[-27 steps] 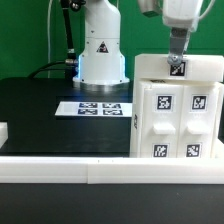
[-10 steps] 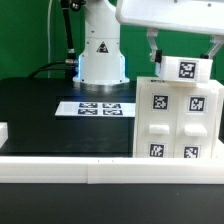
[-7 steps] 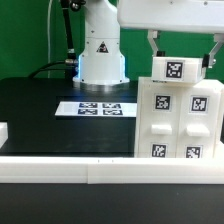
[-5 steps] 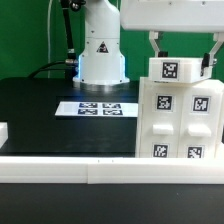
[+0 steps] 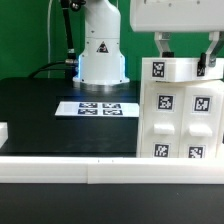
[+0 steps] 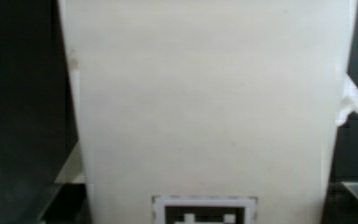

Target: Assemble cabinet

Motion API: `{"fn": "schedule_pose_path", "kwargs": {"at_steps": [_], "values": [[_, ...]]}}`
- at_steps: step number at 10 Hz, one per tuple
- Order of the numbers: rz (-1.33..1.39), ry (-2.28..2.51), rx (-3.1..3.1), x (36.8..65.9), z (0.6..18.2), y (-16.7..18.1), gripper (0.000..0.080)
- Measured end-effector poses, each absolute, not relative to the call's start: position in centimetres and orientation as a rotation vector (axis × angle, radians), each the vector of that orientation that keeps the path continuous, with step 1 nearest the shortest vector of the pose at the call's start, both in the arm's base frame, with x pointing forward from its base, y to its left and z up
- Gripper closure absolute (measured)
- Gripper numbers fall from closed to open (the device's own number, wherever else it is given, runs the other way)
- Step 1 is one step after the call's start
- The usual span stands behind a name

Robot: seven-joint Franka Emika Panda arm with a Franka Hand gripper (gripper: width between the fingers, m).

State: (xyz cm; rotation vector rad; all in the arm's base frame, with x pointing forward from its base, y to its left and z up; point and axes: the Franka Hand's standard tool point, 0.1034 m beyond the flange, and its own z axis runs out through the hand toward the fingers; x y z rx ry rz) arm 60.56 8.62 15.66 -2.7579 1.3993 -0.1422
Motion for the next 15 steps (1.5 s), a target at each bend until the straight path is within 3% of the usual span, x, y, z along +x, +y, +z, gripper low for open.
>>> {"fn": "schedule_pose_path", "kwargs": {"at_steps": [8,14,15], "values": [[-0.115,2.25,-1.957,61.16,15.72,9.05,0.0245],[-0.033,2.425,-1.671,61.3,15.74,9.39,0.0245],[-0.035,2.402,-1.701,61.3,15.77,9.48,0.0089]]}}
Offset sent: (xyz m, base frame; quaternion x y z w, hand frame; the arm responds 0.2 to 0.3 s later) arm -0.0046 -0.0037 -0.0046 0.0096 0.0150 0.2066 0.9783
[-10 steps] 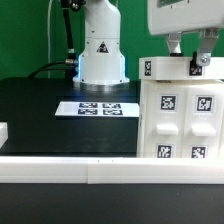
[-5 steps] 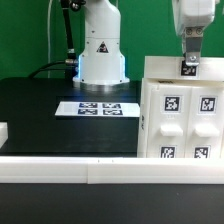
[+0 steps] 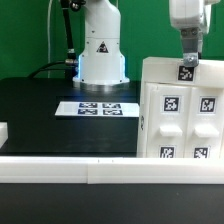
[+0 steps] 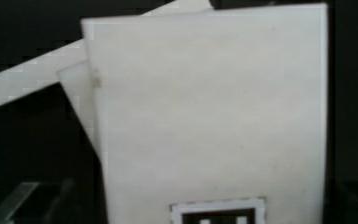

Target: Assemble cabinet

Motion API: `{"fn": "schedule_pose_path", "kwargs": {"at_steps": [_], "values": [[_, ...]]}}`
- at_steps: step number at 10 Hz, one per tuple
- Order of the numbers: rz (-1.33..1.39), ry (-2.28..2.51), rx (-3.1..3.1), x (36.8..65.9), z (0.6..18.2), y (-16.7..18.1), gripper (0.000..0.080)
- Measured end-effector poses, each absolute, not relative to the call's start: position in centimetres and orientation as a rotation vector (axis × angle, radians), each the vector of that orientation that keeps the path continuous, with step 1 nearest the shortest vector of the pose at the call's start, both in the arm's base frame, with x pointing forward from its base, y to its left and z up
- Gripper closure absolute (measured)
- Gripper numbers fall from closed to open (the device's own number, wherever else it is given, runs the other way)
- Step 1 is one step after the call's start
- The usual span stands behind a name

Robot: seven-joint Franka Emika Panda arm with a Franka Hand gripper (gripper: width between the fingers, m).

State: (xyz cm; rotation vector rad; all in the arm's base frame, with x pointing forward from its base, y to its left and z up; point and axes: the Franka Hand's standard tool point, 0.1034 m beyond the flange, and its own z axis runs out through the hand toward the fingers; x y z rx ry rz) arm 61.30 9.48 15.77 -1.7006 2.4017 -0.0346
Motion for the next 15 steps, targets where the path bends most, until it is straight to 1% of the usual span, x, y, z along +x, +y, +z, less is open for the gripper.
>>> {"fn": "schedule_pose_path", "kwargs": {"at_steps": [1,2,3,5,6,9,12,15], "values": [[-0.035,2.387,-1.712,61.4,15.9,9.5,0.0028],[-0.037,2.364,-1.731,61.5,16.2,9.5,0.0028],[-0.033,2.347,-1.728,61.6,16.9,9.7,0.0005],[-0.032,2.313,-1.721,61.9,18.2,10.0,0.0001],[-0.04,2.299,-1.712,62.2,18.6,10.1,0.0002],[-0.035,2.236,-1.823,62.0,18.2,10.4,0.0002],[-0.058,1.799,-2.303,62.7,18.7,10.8,0.0002],[-0.091,1.517,-2.504,62.9,18.8,10.6,0.0002]]}}
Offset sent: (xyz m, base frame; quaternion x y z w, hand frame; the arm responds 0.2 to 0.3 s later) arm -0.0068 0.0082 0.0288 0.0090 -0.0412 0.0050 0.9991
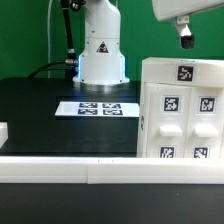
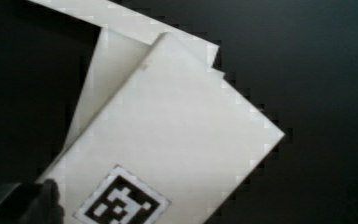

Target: Assemble cabinet

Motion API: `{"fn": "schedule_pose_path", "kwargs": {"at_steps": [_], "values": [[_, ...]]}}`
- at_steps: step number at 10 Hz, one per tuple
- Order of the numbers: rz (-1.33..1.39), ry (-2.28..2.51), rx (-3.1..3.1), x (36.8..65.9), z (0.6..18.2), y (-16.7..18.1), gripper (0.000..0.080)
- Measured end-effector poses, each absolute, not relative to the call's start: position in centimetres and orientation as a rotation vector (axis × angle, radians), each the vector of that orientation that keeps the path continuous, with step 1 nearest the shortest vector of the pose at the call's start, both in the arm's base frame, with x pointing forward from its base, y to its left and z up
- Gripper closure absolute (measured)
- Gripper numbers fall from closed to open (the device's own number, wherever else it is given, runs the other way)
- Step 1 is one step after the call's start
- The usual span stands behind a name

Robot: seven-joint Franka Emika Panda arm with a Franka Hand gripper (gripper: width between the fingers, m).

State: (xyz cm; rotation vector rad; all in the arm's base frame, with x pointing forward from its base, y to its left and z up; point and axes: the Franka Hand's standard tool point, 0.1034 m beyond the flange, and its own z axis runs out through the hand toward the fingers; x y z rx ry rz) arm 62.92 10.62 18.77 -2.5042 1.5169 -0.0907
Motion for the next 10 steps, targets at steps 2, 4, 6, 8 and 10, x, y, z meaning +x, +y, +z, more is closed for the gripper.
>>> {"fn": "schedule_pose_path", "kwargs": {"at_steps": [2,4,6,8,10], "values": [[-0.108,1.379,-2.587,62.92,18.76,10.59,0.0002],[-0.135,1.157,-2.703,62.9,18.75,10.58,0.0002],[-0.189,0.747,-2.903,62.82,18.67,10.27,0.0002],[-0.194,0.349,-3.027,62.54,18.48,10.13,0.0002],[-0.174,0.148,-3.057,62.3,18.32,10.05,0.0002]]}}
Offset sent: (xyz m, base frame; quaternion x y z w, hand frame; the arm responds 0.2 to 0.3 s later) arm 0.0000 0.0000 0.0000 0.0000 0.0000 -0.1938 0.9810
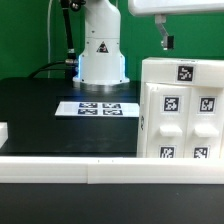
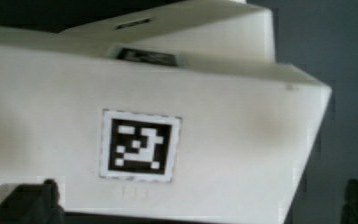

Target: Assemble cabinet

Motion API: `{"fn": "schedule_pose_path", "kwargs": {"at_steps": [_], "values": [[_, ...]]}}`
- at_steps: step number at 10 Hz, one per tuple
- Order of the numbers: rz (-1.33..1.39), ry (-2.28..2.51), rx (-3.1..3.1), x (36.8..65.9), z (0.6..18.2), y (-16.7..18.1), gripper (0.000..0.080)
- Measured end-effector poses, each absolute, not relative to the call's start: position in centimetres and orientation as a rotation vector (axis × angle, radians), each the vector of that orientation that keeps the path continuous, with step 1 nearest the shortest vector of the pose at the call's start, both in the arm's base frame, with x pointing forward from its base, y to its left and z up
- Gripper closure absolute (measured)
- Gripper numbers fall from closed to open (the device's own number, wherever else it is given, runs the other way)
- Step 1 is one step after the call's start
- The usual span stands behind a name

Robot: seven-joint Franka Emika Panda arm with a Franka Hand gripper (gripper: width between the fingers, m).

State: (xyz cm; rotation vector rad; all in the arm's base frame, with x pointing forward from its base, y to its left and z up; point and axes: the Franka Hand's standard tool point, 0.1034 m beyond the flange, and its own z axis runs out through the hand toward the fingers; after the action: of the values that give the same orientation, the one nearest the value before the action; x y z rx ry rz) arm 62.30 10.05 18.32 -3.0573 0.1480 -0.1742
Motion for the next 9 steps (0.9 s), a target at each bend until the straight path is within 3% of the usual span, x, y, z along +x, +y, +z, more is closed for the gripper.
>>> {"fn": "schedule_pose_path", "kwargs": {"at_steps": [9], "values": [[-0.126,-1.156,-2.945,61.64,17.41,9.57,0.0002]]}}
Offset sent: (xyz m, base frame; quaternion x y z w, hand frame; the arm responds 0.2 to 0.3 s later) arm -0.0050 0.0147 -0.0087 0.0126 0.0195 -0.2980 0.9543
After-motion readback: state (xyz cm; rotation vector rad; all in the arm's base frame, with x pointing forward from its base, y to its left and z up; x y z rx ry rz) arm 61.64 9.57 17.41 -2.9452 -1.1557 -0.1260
